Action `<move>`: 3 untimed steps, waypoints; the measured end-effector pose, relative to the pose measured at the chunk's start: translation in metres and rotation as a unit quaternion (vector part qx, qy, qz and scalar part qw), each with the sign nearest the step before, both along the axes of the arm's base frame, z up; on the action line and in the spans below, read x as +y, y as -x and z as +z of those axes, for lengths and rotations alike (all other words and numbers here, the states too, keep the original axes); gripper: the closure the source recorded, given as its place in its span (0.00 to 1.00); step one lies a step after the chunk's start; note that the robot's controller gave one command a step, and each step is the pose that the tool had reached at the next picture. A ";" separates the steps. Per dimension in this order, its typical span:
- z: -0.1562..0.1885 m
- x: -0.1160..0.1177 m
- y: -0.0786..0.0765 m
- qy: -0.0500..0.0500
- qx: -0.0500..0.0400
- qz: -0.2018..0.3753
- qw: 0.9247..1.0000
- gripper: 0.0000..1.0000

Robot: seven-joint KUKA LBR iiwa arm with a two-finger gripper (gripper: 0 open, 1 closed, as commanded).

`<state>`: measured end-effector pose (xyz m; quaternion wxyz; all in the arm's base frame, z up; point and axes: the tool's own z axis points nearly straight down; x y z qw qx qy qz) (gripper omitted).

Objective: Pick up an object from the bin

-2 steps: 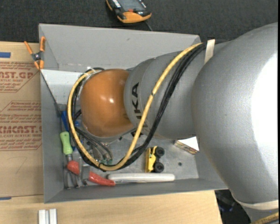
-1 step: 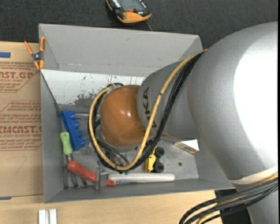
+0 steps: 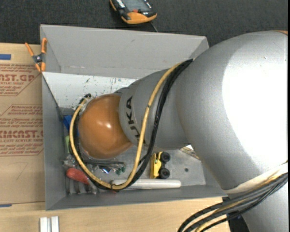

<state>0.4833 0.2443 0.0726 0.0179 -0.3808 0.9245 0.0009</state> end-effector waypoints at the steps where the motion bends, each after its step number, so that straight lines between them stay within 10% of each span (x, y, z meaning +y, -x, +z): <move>1: -0.001 -0.008 0.002 0.000 0.015 -0.219 0.976 1.00; 3: 0.047 -0.007 0.003 0.000 0.015 -0.219 0.976 1.00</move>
Offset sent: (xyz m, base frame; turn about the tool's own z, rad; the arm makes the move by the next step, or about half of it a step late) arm 0.0000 0.0000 0.0000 0.0000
